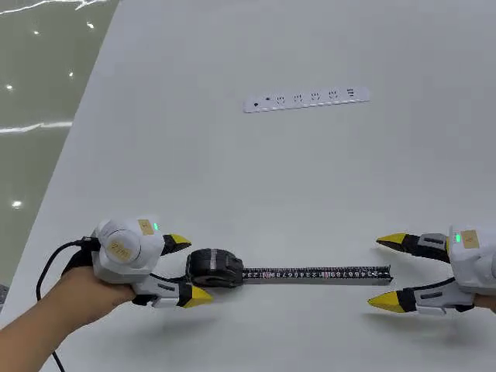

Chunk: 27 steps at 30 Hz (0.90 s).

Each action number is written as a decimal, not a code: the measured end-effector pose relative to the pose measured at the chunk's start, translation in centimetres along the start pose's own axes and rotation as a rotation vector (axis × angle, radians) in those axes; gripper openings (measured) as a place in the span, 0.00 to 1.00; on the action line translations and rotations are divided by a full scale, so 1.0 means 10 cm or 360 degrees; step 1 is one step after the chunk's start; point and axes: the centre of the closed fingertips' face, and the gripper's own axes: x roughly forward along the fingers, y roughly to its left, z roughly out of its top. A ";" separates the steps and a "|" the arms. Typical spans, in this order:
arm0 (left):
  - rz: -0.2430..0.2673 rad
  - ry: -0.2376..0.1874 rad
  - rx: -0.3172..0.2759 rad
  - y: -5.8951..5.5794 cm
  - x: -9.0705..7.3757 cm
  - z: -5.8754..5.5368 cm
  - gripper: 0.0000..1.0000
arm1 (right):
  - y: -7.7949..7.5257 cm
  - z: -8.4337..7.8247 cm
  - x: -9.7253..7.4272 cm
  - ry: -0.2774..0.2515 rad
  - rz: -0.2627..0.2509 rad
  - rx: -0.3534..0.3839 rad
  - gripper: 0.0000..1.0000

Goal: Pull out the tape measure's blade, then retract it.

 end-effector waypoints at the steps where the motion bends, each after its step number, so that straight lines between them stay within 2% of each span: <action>1: 0.0003 -0.0008 -0.0017 -0.01 -0.02 0.01 0.64 | 0.01 0.01 -0.01 0.0002 -0.0010 0.0004 0.69; 8: 0.0041 -0.0038 -0.0068 -0.04 -0.12 -0.01 0.68 | 0.04 0.10 -0.07 -0.0012 -0.0066 -0.0004 0.73; 11: 0.0090 -0.0070 -0.0111 -0.02 -0.19 -0.01 0.73 | 0.08 0.16 -0.09 0.0000 -0.0092 -0.0036 0.73; 18: 0.0155 -0.0139 -0.0143 -0.03 -0.32 0.01 0.75 | 0.09 0.16 -0.11 0.0021 -0.0133 -0.0035 0.76; 21: 0.0172 -0.0151 -0.0159 -0.04 -0.35 -0.02 0.75 | 0.05 0.15 -0.13 0.0043 -0.0162 -0.0009 0.78; 27: 0.0225 -0.0199 -0.0200 -0.03 -0.44 -0.02 0.76 | 0.05 0.24 -0.20 0.0062 -0.0215 0.0016 0.83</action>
